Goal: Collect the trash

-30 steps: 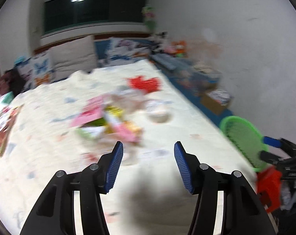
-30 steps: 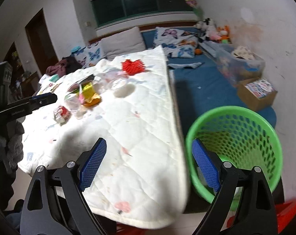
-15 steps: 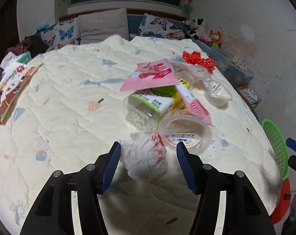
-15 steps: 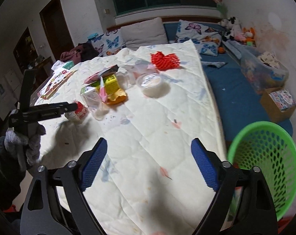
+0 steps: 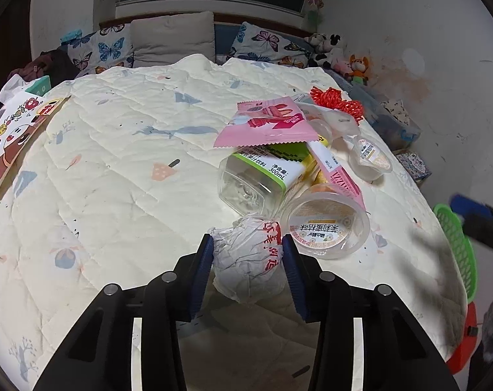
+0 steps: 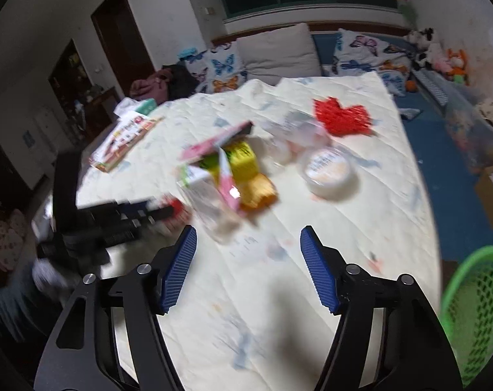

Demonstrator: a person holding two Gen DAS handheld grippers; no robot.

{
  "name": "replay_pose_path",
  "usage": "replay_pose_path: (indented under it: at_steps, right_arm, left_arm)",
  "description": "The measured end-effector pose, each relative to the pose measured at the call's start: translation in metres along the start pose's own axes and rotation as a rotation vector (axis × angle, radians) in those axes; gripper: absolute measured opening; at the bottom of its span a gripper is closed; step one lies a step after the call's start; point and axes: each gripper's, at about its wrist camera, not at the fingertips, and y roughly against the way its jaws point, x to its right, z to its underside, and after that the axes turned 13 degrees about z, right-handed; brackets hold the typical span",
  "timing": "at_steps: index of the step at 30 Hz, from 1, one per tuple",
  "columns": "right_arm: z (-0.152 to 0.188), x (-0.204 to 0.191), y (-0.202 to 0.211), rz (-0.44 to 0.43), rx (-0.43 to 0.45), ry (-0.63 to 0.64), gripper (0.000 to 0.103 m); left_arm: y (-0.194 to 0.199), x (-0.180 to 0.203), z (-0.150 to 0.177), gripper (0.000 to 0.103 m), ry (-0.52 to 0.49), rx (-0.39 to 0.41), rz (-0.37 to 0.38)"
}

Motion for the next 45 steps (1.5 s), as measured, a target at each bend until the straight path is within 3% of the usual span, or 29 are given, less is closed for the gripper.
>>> replay_pose_path:
  at_steps: [8, 11, 16, 30, 38, 45]
  right_arm:
    - [-0.052, -0.017, -0.046, -0.119, -0.073, -0.099, 0.05]
    - [-0.064, -0.022, -0.064, -0.112, -0.095, -0.127, 0.05]
    - [-0.064, -0.026, -0.077, -0.218, -0.172, -0.236, 0.048]
    - [-0.066, -0.032, -0.117, -0.247, -0.26, -0.419, 0.046]
    - [-0.056, -0.016, -0.121, -0.304, -0.243, -0.526, 0.012]
    - [-0.06, -0.002, -0.081, -0.365, -0.158, -0.529, 0.008]
  left_arm:
    - [0.02, -0.007, 0.008, 0.041, 0.004, 0.018, 0.008]
    - [0.031, -0.01, 0.011, 0.041, 0.008, 0.031, 0.012]
    - [0.048, -0.015, 0.013, 0.041, 0.002, 0.058, 0.016]
    - [0.057, -0.026, 0.019, 0.041, 0.027, 0.074, 0.049]
    - [0.06, -0.03, 0.021, 0.041, 0.033, 0.073, 0.045]
    - [0.07, -0.025, 0.017, 0.041, 0.026, 0.094, 0.038]
